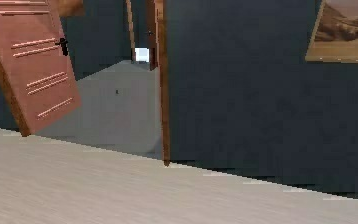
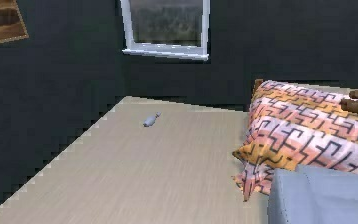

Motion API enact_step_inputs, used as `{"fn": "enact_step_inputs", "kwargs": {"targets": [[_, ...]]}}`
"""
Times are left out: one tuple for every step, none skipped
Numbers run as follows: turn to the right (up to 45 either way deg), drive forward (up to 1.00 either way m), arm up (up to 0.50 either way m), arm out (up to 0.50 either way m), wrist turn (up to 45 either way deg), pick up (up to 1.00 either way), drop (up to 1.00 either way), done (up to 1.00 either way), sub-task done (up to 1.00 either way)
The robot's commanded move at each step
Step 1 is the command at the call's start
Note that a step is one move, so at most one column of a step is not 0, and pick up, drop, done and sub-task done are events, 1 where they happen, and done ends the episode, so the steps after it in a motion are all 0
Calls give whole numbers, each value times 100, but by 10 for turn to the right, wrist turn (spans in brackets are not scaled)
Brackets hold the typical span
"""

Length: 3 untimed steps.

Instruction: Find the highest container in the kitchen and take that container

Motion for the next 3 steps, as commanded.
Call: {"fn": "enact_step_inputs", "kwargs": {"targets": [[0, 15, 0, 0, 0, 0, 0, 0, 0], [-270, 0, 0, 0, 0, 0, 0, 0, 0], [0, 100, 0, 0, 0, 0, 0, 0, 0]]}}
